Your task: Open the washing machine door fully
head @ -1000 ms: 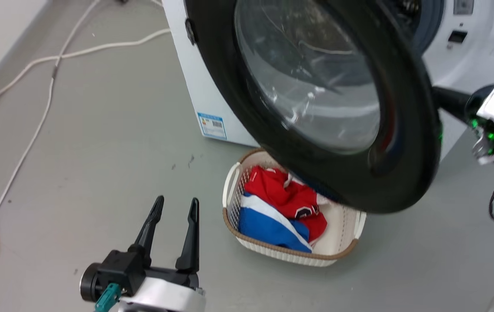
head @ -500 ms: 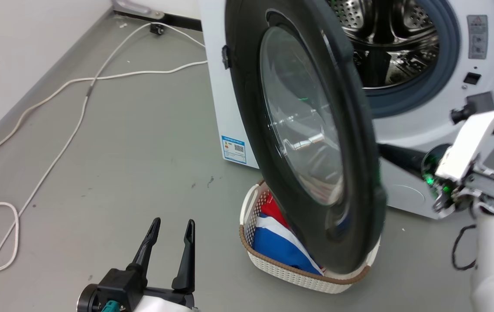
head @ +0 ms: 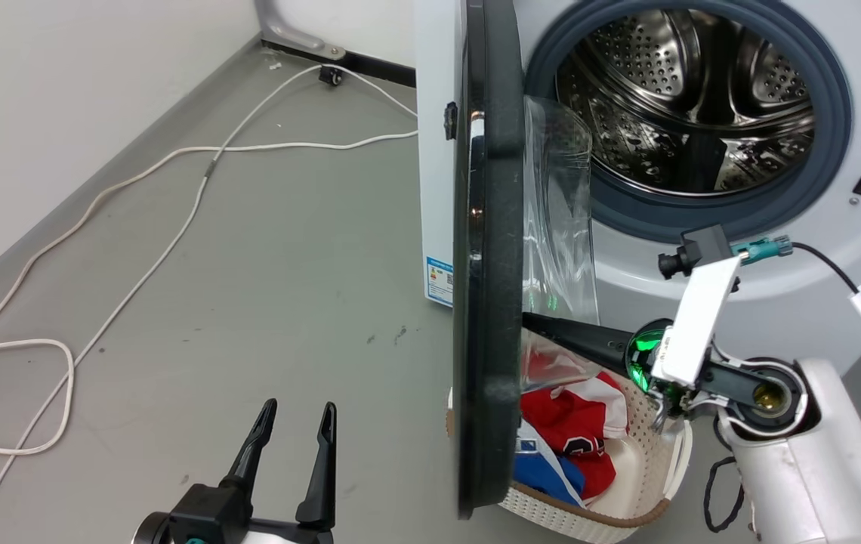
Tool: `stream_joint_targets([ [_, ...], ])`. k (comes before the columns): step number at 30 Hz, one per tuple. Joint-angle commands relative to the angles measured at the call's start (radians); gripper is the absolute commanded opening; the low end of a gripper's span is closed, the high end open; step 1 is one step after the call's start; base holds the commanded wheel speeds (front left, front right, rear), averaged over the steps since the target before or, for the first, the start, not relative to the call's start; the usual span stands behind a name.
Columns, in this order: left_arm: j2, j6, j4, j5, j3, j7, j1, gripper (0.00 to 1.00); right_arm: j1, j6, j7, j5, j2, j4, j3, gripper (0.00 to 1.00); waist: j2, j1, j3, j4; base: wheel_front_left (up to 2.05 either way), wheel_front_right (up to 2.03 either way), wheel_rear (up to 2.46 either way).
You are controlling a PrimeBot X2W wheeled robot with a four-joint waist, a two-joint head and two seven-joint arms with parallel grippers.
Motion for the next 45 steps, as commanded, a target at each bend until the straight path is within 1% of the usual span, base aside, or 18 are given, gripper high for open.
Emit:
stream_joint_targets([
  [1, -0.001, -0.002, 0.001, 0.006, 0.003, -0.003, 0.01, 1.0, 0.015, 0.0, -0.009, 0.005, 0.009, -0.006, 0.019, 0.0, 0.0, 0.0001, -0.008, 0.011, 0.0, 0.0, 0.0],
  [9, -0.001, -0.005, 0.004, 0.016, 0.018, -0.003, 0.019, 1.0, 0.038, 0.0, -0.067, 0.011, 0.008, -0.002, 0.063, 0.0, 0.0, 0.0001, -0.017, 0.027, 0.0, 0.0, 0.0],
  [12, -0.001, 0.0, 0.005, 0.015, 0.023, -0.003, 0.018, 1.0, 0.042, 0.0, -0.082, -0.016, 0.008, -0.013, 0.063, 0.0, 0.0, 0.0001, -0.017, 0.017, 0.0, 0.0, 0.0],
  [14, -0.001, 0.004, 0.005, 0.011, 0.023, -0.003, 0.011, 1.0, 0.045, 0.0, -0.099, -0.04, -0.004, -0.028, 0.058, 0.0, 0.0, 0.0001, -0.016, 0.009, 0.0, 0.0, 0.0],
  [18, -0.001, 0.01, 0.004, 0.004, 0.027, -0.003, 0.001, 1.0, 0.069, 0.0, -0.171, -0.086, -0.025, -0.066, 0.035, 0.0, 0.0, 0.0001, -0.016, -0.012, 0.0, 0.0, 0.0],
  [20, -0.001, 0.013, 0.003, -0.001, 0.031, -0.003, -0.006, 1.0, 0.082, 0.0, -0.216, -0.129, -0.048, -0.101, 0.038, 0.0, 0.0, 0.0001, -0.012, -0.024, 0.0, 0.0, 0.0],
  [23, -0.001, 0.017, 0.004, -0.004, 0.034, -0.003, -0.016, 1.0, 0.112, 0.0, -0.332, -0.214, -0.093, -0.173, 0.046, 0.0, 0.0, 0.0001, -0.006, -0.039, 0.0, 0.0, 0.0],
  [27, -0.001, 0.024, 0.0, -0.009, 0.05, -0.003, -0.029, 1.0, 0.155, 0.0, -0.548, -0.376, -0.179, -0.242, 0.092, 0.0, 0.0, 0.0001, 0.004, -0.067, 0.0, 0.0, 0.0],
  [30, -0.001, 0.021, 0.0, -0.01, 0.057, -0.003, -0.035, 1.0, 0.186, 0.0, -0.712, -0.524, -0.257, -0.247, 0.143, 0.0, 0.0, 0.0001, 0.008, -0.081, 0.0, 0.0, 0.0],
  [32, 0.0, 0.019, 0.002, -0.01, 0.062, -0.003, -0.035, 1.0, 0.212, 0.0, -0.821, -0.611, -0.285, -0.226, 0.148, 0.0, 0.0, 0.0001, 0.008, -0.088, 0.0, 0.0, 0.0],
  [34, -0.001, 0.018, 0.002, -0.009, 0.068, -0.003, -0.032, 1.0, 0.243, 0.0, -0.923, -0.682, -0.283, -0.202, 0.129, 0.0, 0.0, 0.0001, 0.004, -0.093, 0.0, 0.0, 0.0],
  [37, -0.001, 0.009, 0.006, -0.008, 0.072, -0.003, -0.027, 1.0, 0.301, 0.0, -1.042, -0.789, -0.265, -0.163, 0.083, 0.0, 0.0, 0.0001, 0.006, -0.097, 0.0, 0.0, 0.0],
  [39, -0.001, 0.007, 0.008, 0.001, 0.072, -0.003, -0.025, 1.0, 0.337, 0.0, -1.106, -0.85, -0.229, -0.143, 0.035, 0.0, 0.0, 0.0001, 0.008, -0.101, 0.0, 0.0, 0.0],
  [41, -0.001, 0.009, 0.012, 0.0, 0.071, -0.003, -0.017, 1.0, 0.375, 0.0, -1.136, -0.91, -0.188, -0.122, -0.003, 0.0, 0.0, 0.0001, 0.01, -0.107, 0.0, 0.0, 0.0],
  [42, -0.001, 0.007, 0.015, 0.005, 0.068, -0.003, -0.013, 1.0, 0.387, 0.0, -1.15, -0.946, -0.17, -0.114, -0.031, 0.15, 0.0, 0.0001, 0.011, -0.111, 0.0, 0.0, 0.0],
  [43, -0.001, 0.005, 0.017, 0.009, 0.064, -0.003, -0.011, 1.0, 0.396, 0.0, -1.164, -0.98, -0.149, -0.111, -0.06, 0.87, 0.0, 0.0001, 0.013, -0.115, 0.0, 0.0, 0.0],
  [44, -0.001, 0.003, 0.019, 0.009, 0.06, -0.003, -0.012, 1.0, 0.41, 0.0, -1.171, -1.007, -0.123, -0.104, -0.078, 1.0, 0.0, 0.0001, 0.015, -0.118, 0.0, 0.0, 0.0],
  [45, -0.001, 0.002, 0.021, 0.011, 0.056, -0.003, -0.012, 1.0, 0.42, 0.0, -1.181, -1.034, -0.098, -0.104, -0.099, 1.0, 0.0, 0.0001, 0.017, -0.121, 0.0, 0.0, 0.0],
])
